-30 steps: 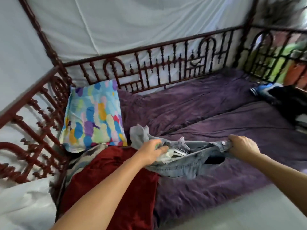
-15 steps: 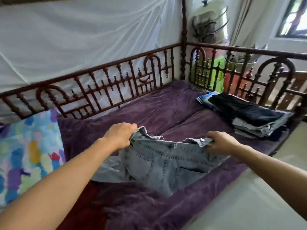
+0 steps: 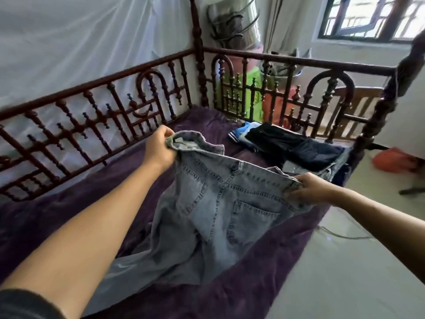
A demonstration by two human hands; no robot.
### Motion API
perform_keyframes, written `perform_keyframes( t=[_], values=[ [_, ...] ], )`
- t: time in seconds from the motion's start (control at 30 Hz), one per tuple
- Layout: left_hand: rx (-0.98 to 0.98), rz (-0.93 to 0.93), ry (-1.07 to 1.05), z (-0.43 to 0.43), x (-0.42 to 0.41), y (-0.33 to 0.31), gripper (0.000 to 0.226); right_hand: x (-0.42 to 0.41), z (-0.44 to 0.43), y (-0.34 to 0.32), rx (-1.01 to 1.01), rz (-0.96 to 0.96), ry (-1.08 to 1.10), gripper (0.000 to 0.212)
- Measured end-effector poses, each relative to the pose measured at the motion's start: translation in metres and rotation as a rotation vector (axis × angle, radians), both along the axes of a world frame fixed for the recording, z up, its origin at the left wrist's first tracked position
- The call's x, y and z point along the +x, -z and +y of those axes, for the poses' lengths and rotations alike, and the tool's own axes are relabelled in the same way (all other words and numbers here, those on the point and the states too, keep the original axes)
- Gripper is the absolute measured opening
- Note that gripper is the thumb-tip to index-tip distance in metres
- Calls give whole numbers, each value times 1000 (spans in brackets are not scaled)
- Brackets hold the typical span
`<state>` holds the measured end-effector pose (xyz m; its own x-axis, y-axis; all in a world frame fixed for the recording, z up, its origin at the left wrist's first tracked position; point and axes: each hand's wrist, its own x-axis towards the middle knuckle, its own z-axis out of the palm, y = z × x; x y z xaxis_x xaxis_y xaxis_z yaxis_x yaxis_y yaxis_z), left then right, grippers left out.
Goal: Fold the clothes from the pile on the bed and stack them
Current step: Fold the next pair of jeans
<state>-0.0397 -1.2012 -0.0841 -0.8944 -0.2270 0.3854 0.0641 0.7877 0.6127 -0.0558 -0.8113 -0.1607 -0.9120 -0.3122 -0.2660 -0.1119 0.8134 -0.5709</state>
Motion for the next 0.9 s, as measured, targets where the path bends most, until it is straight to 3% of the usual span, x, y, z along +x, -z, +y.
perform_keyframes(
  t=[0.1,0.27,0.5,0.63,0.77,0.9],
  values=[
    [-67,-92,82,30,-55,11,14,-31,36,12,-78,-124,139,7],
    [-142,-265,73,79,-136,68,15,-96,79,70,17,-208,290,28],
    [43,-508,-11,138,-253,187,18,-217,87,195,308,-365,178,24],
    [234,-630,-139,147,-302,245,33,-278,95,254,541,-472,79,23],
    [252,-865,-343,108,-275,302,26,-333,65,270,676,-282,-133,19],
    [195,-1089,-530,75,-205,365,33,-383,-4,298,450,-26,-270,36]
  ],
)
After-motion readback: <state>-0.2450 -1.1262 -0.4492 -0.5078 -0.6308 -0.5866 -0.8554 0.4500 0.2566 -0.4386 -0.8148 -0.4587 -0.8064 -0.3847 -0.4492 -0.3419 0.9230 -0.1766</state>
